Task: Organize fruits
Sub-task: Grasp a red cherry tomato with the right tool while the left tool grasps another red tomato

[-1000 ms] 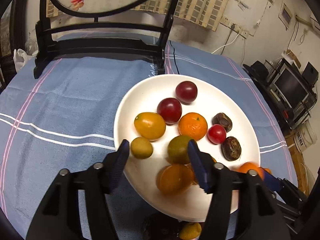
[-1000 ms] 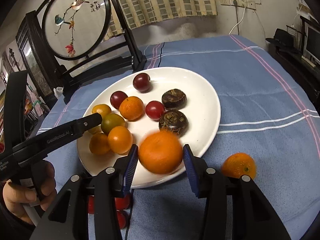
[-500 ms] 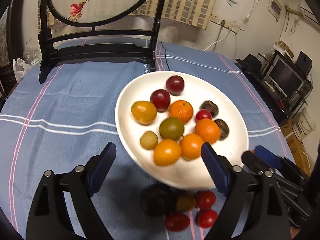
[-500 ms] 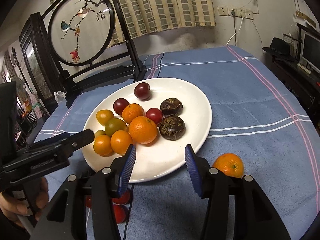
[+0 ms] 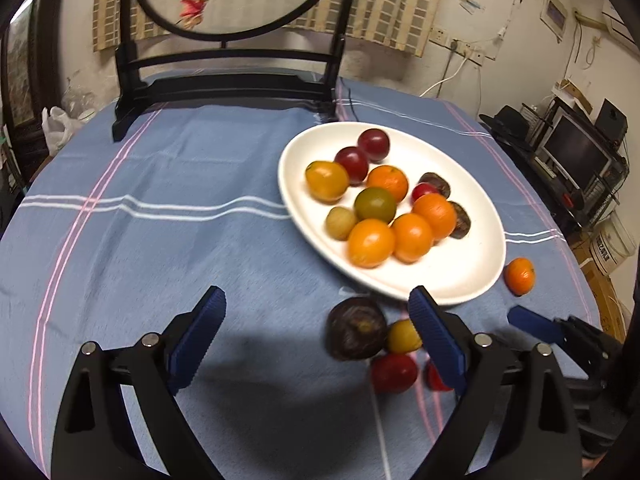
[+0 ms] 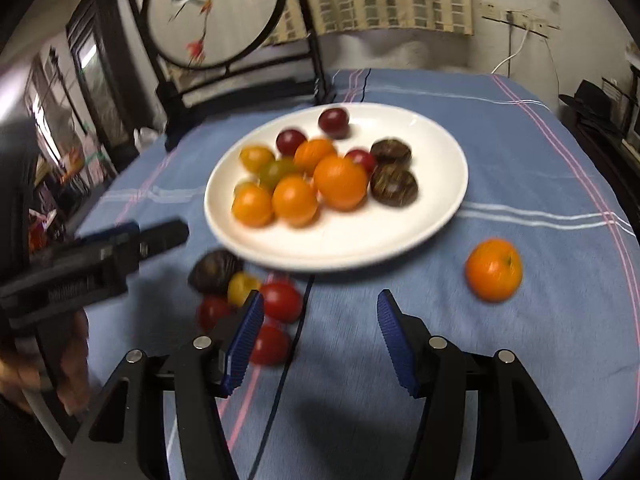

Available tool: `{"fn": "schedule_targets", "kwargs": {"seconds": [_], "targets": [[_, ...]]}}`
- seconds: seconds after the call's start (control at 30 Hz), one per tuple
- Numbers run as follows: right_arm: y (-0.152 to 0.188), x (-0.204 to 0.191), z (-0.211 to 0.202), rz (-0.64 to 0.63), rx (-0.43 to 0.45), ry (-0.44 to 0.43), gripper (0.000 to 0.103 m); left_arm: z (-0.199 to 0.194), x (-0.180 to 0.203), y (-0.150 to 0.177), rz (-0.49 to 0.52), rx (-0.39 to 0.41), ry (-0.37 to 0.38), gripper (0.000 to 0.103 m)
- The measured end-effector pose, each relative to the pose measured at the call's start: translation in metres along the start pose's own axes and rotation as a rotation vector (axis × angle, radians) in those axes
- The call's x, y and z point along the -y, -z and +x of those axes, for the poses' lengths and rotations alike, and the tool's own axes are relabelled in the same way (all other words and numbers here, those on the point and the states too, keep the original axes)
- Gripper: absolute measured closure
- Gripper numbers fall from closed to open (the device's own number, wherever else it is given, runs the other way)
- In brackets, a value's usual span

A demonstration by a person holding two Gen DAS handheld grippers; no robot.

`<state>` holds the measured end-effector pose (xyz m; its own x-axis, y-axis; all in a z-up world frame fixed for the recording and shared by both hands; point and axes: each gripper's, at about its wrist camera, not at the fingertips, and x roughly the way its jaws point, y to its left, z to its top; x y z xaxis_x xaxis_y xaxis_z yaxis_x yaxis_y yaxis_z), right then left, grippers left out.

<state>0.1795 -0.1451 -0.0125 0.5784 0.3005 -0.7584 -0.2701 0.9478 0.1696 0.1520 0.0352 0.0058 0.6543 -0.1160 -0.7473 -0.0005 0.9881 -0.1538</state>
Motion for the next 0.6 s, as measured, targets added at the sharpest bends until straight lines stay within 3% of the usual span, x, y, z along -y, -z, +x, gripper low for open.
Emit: {"fn": "schedule_targets", "kwargs": {"seconds": [0.23, 0.37, 0.47, 0.6], "targets": [[0.02, -0.017, 0.001, -0.028, -0.024, -0.041, 0.043, -0.001, -0.01, 0.012, -0.013, -0.007, 0.003, 0.012], [0.026, -0.035, 0.008, -0.115, -0.025, -0.005, 0.045, 0.0, -0.013, 0.012, -0.005, -0.001, -0.006, 0.012], [0.027, -0.039, 0.016, -0.133, -0.046, 0.005, 0.059, 0.001, -0.014, 0.012, -0.007, -0.005, -0.017, 0.012], [0.026, -0.039, 0.025, -0.128, -0.044, 0.024, 0.069, 0.003, -0.013, 0.013, -0.006, -0.02, -0.002, 0.011]]}}
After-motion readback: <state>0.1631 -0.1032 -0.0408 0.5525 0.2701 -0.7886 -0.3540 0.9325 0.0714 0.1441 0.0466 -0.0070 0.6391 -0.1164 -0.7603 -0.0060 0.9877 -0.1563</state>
